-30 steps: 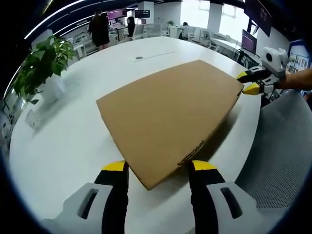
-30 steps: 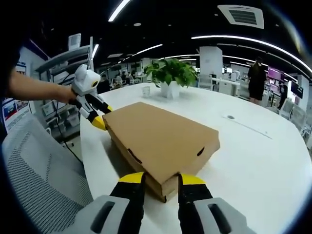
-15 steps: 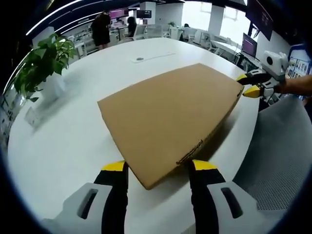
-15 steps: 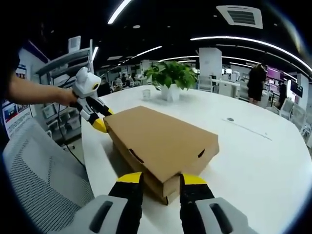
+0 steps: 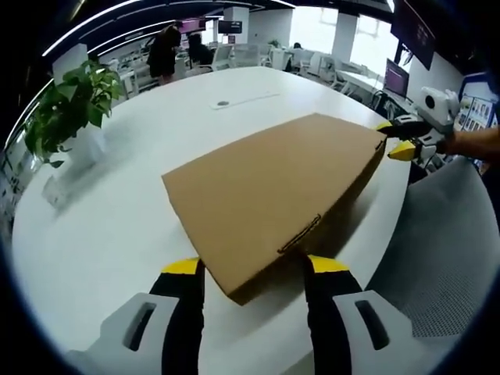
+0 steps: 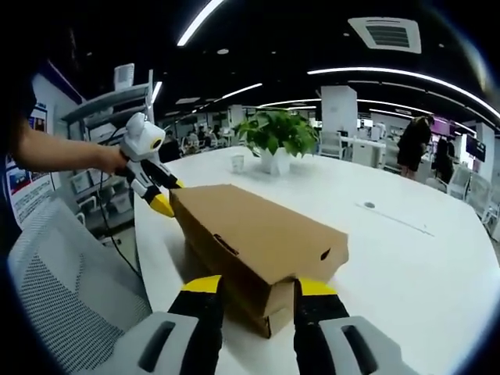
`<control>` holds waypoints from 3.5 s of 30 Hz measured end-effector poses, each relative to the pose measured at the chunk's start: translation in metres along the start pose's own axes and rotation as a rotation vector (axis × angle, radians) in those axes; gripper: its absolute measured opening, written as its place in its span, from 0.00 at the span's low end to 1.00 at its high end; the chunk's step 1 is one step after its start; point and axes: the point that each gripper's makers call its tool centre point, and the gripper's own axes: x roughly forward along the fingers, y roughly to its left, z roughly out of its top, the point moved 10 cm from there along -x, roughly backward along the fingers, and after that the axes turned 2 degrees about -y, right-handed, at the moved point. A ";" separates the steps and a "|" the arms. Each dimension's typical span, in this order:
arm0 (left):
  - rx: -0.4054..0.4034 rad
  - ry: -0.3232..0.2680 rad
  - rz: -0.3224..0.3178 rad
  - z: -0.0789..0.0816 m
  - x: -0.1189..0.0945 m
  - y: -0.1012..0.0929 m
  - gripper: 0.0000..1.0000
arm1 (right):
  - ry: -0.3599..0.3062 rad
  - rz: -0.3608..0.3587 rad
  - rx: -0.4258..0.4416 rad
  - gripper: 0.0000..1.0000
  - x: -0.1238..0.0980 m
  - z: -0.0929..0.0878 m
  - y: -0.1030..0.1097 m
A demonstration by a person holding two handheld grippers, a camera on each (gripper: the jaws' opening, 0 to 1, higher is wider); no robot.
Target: Operate the shoe box by opening the lid, removing the specified soft item, and placing it in the target area until the item is outside and the box remains undamaged.
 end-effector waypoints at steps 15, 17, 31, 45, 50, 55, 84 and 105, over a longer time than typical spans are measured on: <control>-0.006 -0.069 0.016 0.016 -0.019 0.001 0.50 | -0.065 -0.002 -0.030 0.36 -0.005 0.024 -0.003; -0.004 -0.077 0.021 0.017 -0.021 0.001 0.50 | -0.069 -0.004 -0.034 0.36 -0.005 0.026 -0.004; -0.018 -0.158 0.069 0.031 -0.029 0.011 0.40 | -0.095 -0.007 -0.087 0.34 -0.003 0.047 -0.017; -0.024 -0.216 0.118 0.047 -0.033 0.026 0.25 | -0.117 -0.023 -0.108 0.36 0.001 0.065 -0.028; -0.049 -0.249 0.131 0.052 -0.035 0.034 0.18 | -0.124 -0.031 -0.120 0.36 0.004 0.072 -0.036; -0.058 -0.274 0.153 0.058 -0.034 0.039 0.11 | -0.128 -0.038 -0.126 0.36 0.007 0.078 -0.041; -0.088 -0.321 0.231 0.083 -0.030 0.056 0.02 | -0.138 -0.134 -0.124 0.31 0.031 0.079 -0.065; -0.118 -0.358 0.223 0.094 -0.025 0.070 0.01 | -0.018 -0.254 -0.140 0.13 0.049 0.030 -0.083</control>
